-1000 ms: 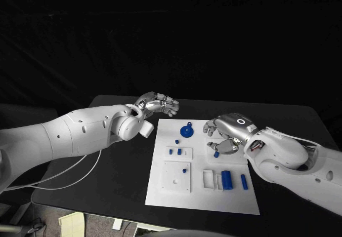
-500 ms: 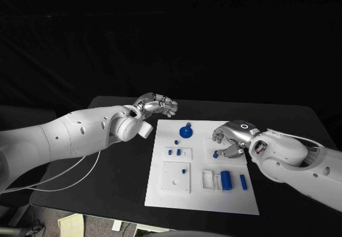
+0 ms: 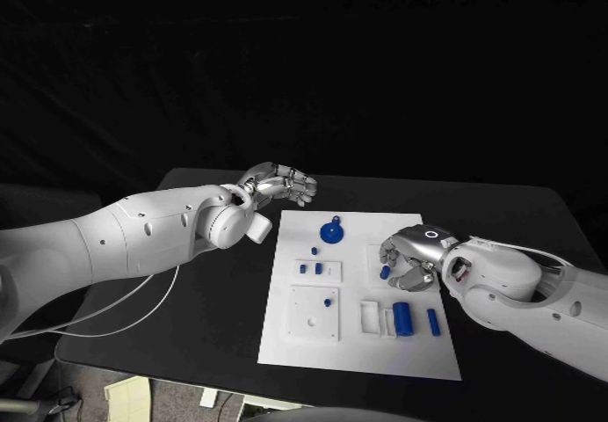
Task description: Assemble the parts on the task board
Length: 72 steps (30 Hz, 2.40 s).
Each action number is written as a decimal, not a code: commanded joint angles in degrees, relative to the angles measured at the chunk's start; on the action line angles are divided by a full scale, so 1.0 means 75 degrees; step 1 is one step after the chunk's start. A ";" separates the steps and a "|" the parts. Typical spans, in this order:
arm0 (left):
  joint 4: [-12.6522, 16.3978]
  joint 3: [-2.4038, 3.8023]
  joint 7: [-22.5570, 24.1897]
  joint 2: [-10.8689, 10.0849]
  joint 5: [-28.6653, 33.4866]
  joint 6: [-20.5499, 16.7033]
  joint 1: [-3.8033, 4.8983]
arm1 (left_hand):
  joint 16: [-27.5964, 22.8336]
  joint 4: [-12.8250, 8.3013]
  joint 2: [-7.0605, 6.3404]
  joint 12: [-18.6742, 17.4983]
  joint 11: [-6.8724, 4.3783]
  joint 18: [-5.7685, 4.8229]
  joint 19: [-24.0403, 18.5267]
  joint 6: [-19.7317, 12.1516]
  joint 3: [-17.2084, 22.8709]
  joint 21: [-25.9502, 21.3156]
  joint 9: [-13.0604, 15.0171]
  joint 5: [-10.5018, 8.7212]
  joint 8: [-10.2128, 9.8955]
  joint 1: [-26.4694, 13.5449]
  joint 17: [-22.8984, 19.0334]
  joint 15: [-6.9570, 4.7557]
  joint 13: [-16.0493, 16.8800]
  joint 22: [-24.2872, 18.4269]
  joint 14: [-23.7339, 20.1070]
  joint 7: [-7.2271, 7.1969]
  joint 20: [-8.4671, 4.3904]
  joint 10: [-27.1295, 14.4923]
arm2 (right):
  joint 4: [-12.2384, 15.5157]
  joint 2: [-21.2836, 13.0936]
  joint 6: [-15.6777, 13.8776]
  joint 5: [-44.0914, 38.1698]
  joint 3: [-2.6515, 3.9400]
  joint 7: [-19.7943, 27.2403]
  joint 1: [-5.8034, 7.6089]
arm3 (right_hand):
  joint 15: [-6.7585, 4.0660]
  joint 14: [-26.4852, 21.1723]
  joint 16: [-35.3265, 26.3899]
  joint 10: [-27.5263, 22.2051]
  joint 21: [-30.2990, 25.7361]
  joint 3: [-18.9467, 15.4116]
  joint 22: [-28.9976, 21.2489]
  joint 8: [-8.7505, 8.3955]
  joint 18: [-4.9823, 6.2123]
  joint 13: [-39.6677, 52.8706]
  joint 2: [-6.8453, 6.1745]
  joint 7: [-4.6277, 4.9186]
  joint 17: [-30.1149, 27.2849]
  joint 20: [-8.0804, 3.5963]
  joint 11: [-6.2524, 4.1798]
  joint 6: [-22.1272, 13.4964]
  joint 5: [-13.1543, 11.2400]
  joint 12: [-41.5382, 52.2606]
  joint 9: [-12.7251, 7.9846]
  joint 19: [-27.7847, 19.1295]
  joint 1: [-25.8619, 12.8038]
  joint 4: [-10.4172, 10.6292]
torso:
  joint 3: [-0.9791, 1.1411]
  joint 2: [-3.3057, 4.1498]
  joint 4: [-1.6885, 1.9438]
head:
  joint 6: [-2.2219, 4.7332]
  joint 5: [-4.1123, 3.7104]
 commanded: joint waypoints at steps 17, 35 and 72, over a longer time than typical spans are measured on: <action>-0.0010 0.0006 0.0076 0.0025 0.0033 0.0093 0.0003 | -0.0060 0.0013 -0.0014 0.0015 0.0022 0.0113 -0.0015 -0.0060 -0.0036 -0.0057 -0.0012 0.0034 0.0028 0.0066 0.0017 0.0035 -0.0015 0.0018 0.0009 0.0008 0.0055 -0.0036 | -0.0327 0.0347 0.0147 -0.0148 -0.0112 0.0053 -0.0090 | -0.0062 0.0009 0.0029 0.0156 -0.0053 0.0840 -0.0008 0.0164 0.0903 0.0008 0.0193 -0.0012 -0.0002 0.0000 -0.0038 0.0122 -0.0100 0.0119 0.0048 0.0086 0.0410 0.0837 | -0.0002 -0.0002 0.0000 | -0.0087 0.0043; -0.0023 0.0006 0.0075 0.0018 0.0033 0.0098 0.0002 | -0.0069 0.0021 -0.0011 0.0016 0.0022 0.0113 -0.0015 -0.0063 -0.0039 -0.0061 -0.0013 0.0034 0.0028 0.0061 0.0022 0.0036 -0.0018 0.0023 0.0012 0.0009 0.0056 -0.0037 | -0.0202 0.0298 -0.0377 -0.0681 -0.0113 -0.0265 -0.0144 | -0.0339 0.0097 0.0034 0.0863 0.0033 0.1669 0.0051 0.0529 0.0903 0.0266 0.0571 -0.0268 -0.0007 0.0002 -0.0327 0.0761 -0.0101 0.0512 0.0249 0.0161 0.0710 0.0842 | 0.0001 0.0000 -0.0004 | -0.0118 0.0047; -0.0119 0.0006 0.0083 0.0100 0.0033 0.0104 -0.0003 | -0.0092 0.0027 -0.0004 0.0018 0.0023 0.0116 -0.0013 -0.0072 -0.0039 -0.0071 -0.0015 0.0036 0.0028 0.0071 0.0036 0.0036 -0.0026 0.0034 0.0019 0.0012 0.0056 -0.0039 | 0.0900 0.1401 -0.0725 -0.0634 0.0169 -0.0077 -0.0637 | -0.0372 0.0166 0.0039 0.0911 0.0061 0.1811 0.0046 0.0554 0.0903 0.0332 0.0509 -0.0297 -0.0007 -0.0033 -0.0358 0.0819 -0.0101 0.0538 0.0295 0.0251 0.0718 0.0829 | -0.0010 -0.0004 0.0020 | -0.0154 0.0202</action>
